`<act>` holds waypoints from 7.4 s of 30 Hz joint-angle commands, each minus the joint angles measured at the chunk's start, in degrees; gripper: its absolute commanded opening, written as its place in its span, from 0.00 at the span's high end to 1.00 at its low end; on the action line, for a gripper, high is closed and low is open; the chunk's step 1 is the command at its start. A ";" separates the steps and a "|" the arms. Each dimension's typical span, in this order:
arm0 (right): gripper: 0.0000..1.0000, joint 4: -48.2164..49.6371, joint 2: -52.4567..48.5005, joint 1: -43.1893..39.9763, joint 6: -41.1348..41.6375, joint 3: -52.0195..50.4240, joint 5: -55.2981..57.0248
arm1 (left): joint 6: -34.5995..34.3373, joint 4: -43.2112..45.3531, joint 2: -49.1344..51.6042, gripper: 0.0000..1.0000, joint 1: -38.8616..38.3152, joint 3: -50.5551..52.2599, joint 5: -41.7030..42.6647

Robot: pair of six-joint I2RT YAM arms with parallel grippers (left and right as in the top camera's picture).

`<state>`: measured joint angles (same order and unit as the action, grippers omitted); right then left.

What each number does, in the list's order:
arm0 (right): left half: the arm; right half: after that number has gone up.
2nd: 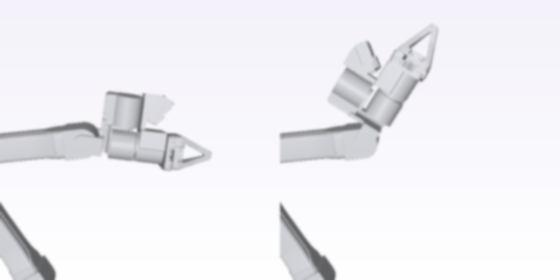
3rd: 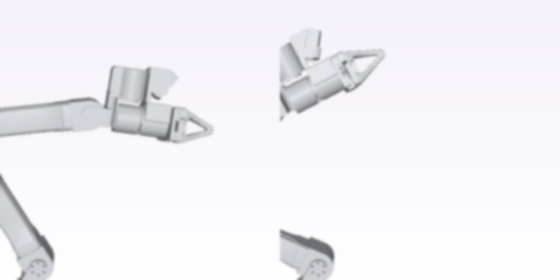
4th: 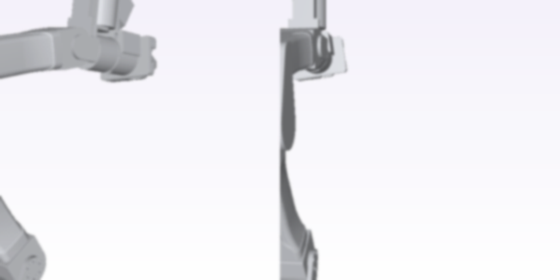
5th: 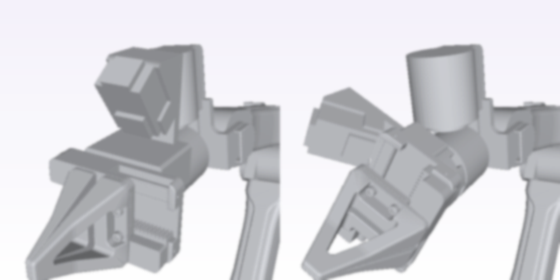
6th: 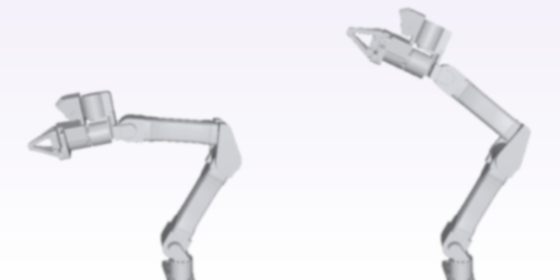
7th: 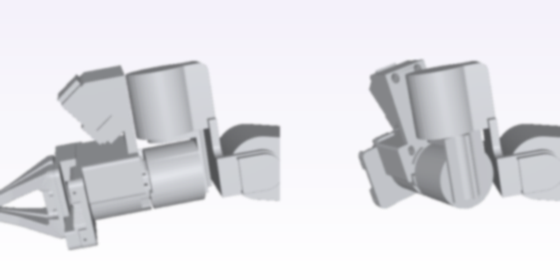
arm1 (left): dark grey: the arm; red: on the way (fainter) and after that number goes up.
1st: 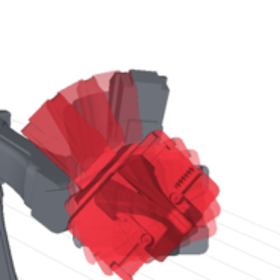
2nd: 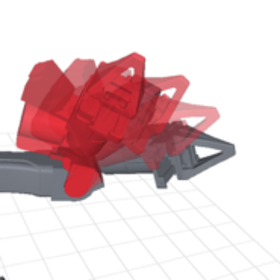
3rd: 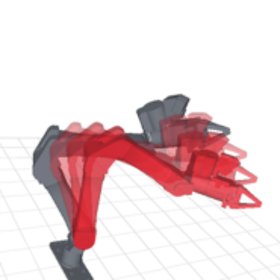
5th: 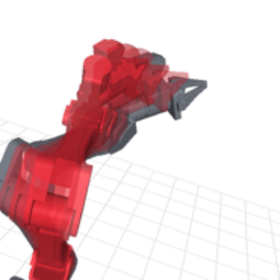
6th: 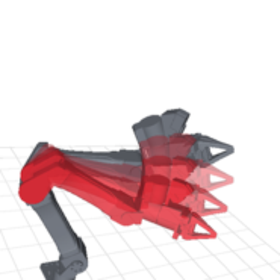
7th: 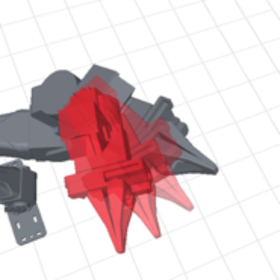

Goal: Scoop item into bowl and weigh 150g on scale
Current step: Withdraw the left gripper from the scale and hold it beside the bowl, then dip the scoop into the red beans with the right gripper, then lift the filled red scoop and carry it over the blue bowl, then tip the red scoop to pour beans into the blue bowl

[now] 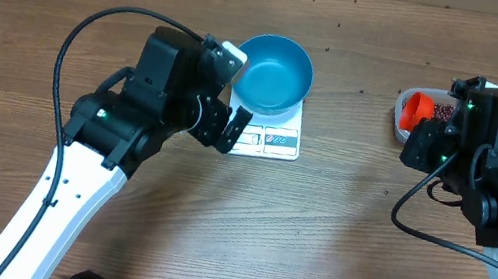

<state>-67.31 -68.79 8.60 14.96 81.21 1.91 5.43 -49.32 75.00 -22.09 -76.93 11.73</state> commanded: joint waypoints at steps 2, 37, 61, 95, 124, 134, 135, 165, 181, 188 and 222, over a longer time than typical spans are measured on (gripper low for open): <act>0.96 0.33 0.31 -0.33 -0.07 1.36 0.59 | 5.51 -1.77 -4.09 0.01 0.33 -3.52 4.79; 0.96 0.50 0.28 -0.33 1.27 1.36 -1.70 | -0.94 -5.35 -4.07 0.00 0.33 -3.50 -1.01; 0.96 -12.87 -29.29 -21.90 -24.55 29.81 -9.75 | -0.94 -5.35 -4.02 0.01 0.33 -3.50 -1.01; 0.96 -10.54 -51.25 -22.80 -24.52 24.87 -17.00 | -0.94 -5.38 -4.02 0.01 0.33 -3.50 -1.01; 0.96 -5.18 -51.28 -32.50 -26.38 16.33 -42.40 | -0.94 -5.35 -4.02 0.00 0.33 -3.50 -1.01; 0.96 -5.20 -51.28 -37.35 -25.75 16.35 -47.10 | -0.94 -5.35 -4.02 0.00 0.33 -3.50 -1.01; 0.96 -5.20 -51.28 -38.12 -25.75 16.35 -47.63 | -0.94 -5.35 -4.02 0.00 0.33 -3.50 -1.01; 0.96 -15.13 -51.25 -45.38 -41.11 16.35 -67.58 | -0.94 -5.35 -4.02 0.01 0.33 -3.50 -1.01; 0.96 -20.04 -51.23 -34.12 -43.98 16.90 -72.59 | -0.94 -5.35 -4.02 0.00 0.33 -3.50 -1.01; 0.96 -20.46 -51.23 -24.24 -41.97 21.94 -72.74 | -0.94 -5.38 -4.02 0.00 0.33 -3.50 -1.01; 0.96 -14.99 -51.21 20.68 -11.72 52.15 7.26 | -0.94 -5.35 -4.02 0.00 0.33 -3.50 -1.01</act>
<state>-82.56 -120.40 28.12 1.74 131.72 0.36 4.82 -54.72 70.78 -22.06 -79.40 11.11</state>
